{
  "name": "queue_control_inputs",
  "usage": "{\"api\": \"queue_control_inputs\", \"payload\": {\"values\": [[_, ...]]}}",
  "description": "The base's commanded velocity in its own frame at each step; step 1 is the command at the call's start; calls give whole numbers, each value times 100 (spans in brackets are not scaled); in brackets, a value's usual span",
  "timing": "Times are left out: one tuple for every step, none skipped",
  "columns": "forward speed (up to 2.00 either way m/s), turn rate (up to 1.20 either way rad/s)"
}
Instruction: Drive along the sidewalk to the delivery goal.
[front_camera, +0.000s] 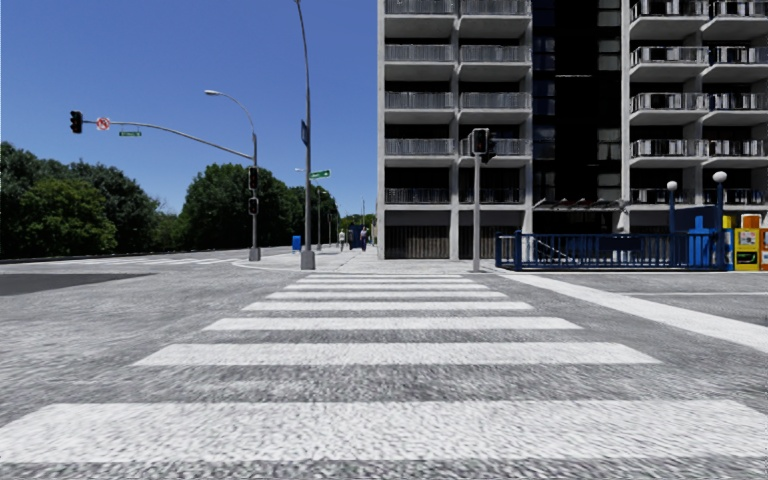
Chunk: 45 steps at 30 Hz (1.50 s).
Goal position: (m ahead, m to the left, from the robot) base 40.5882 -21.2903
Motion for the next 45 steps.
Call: {"api": "queue_control_inputs", "payload": {"values": [[200,0],[200,0],[200,0],[200,0],[200,0],[200,0],[200,0],[200,0],[200,0],[200,0],[200,0],[200,0],[200,0],[200,0],[200,0],[200,0],[200,0],[200,0],[200,0],[200,0],[200,0],[200,0],[200,0],[200,0],[200,0],[200,0],[200,0],[200,0],[200,0],[200,0],[200,0],[200,0],[200,0],[200,0],[200,0],[200,0],[200,0],[200,0],[200,0],[200,0],[200,0],[200,0],[200,0],[200,0],[200,0]]}}
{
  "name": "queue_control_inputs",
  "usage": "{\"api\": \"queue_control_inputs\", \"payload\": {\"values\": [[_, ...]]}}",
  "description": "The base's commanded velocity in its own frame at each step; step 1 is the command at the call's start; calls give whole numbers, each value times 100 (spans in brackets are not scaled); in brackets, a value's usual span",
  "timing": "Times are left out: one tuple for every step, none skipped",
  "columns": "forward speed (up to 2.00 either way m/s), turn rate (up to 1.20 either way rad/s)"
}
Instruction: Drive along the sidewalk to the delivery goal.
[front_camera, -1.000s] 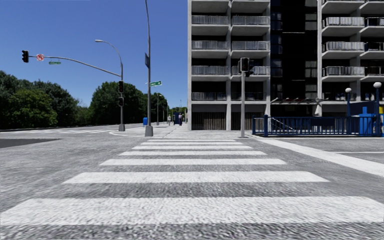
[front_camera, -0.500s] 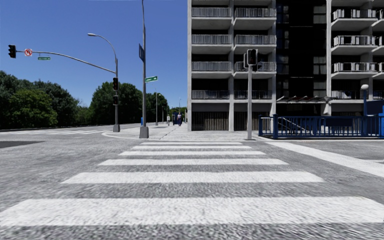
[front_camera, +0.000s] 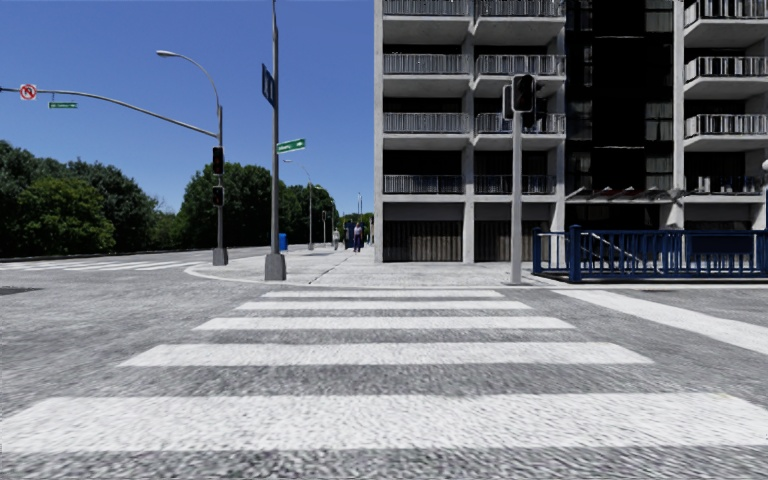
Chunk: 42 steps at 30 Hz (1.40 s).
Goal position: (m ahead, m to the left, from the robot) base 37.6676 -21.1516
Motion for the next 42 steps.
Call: {"api": "queue_control_inputs", "payload": {"values": [[200,0],[200,0],[200,0],[200,0],[200,0],[200,0],[200,0],[200,0],[200,0],[200,0],[200,0],[200,0],[200,0],[200,0],[200,0],[200,0],[200,0],[200,0],[200,0],[200,0],[200,0],[200,0],[200,0],[200,0],[200,0],[200,0],[200,0],[200,0],[200,0],[200,0],[200,0],[200,0],[200,0],[200,0],[200,0],[200,0],[200,0],[200,0],[200,0],[200,0],[200,0],[200,0]]}}
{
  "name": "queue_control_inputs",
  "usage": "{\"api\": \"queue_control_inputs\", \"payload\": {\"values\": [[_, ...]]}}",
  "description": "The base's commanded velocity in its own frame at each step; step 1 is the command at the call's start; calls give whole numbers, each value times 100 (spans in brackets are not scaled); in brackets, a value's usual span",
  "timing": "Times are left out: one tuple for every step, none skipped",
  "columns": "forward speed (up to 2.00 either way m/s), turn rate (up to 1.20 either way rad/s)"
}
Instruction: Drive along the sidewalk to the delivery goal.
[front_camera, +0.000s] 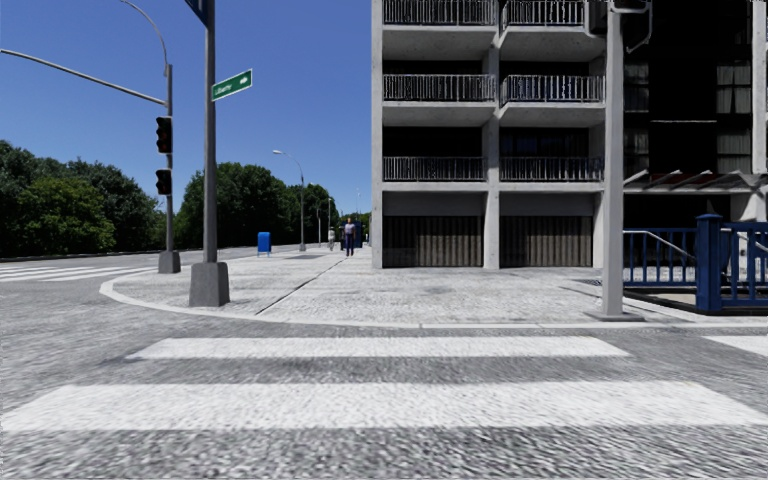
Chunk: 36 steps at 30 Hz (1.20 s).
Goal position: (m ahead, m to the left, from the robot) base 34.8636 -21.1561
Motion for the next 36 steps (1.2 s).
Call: {"api": "queue_control_inputs", "payload": {"values": [[200,0],[200,0],[200,0],[200,0],[200,0],[200,0],[200,0],[200,0],[200,0],[200,0],[200,0],[200,0],[200,0],[200,0],[200,0],[200,0],[200,0],[200,0],[200,0],[196,0],[186,-1],[177,-5],[177,-5],[158,-8],[146,-8],[138,-12],[138,-12],[130,-20],[121,-23],[116,-25],[116,-25],[115,-26],[115,-26],[115,-26],[115,-26],[115,-26]]}}
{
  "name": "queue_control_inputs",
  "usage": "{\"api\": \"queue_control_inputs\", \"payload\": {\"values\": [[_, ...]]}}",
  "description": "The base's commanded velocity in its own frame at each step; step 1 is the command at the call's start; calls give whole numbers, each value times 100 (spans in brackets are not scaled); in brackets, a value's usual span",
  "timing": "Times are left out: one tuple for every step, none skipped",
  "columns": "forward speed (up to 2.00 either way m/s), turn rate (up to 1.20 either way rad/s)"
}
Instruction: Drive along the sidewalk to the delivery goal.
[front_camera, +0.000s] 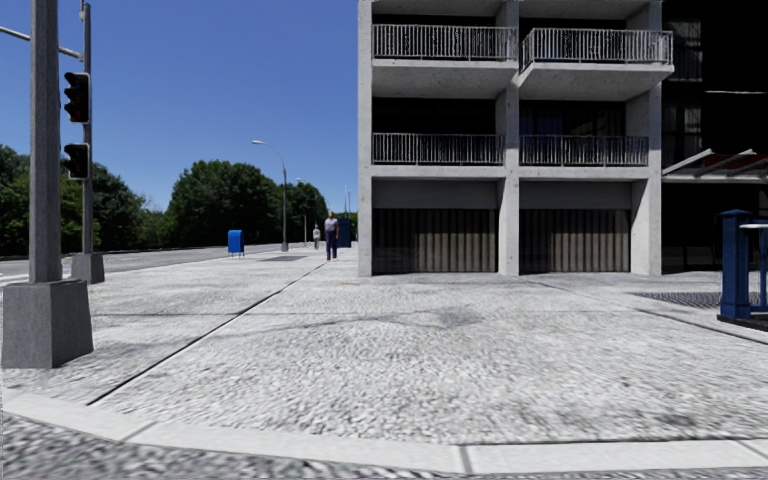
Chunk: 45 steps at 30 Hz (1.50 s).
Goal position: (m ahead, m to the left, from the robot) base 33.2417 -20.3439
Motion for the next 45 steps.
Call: {"api": "queue_control_inputs", "payload": {"values": [[115,-26],[115,-26],[115,-26],[115,-26],[115,-27],[115,-27],[115,-27],[115,-27],[115,-27],[115,-27],[115,-27],[115,-27],[115,-27],[115,-27],[115,-27],[115,-27],[115,-28],[115,-28],[115,-28],[115,-28],[115,-28],[115,-28],[115,-28],[115,-29],[115,-30],[115,-30],[114,-31],[114,-31],[114,-31],[114,-31],[114,-31],[114,-31],[114,-31],[114,-31],[114,-31],[114,-31],[114,-31],[114,-31],[114,-31],[114,-31],[114,-31],[114,-31],[114,-31],[114,-31],[114,-31]]}}
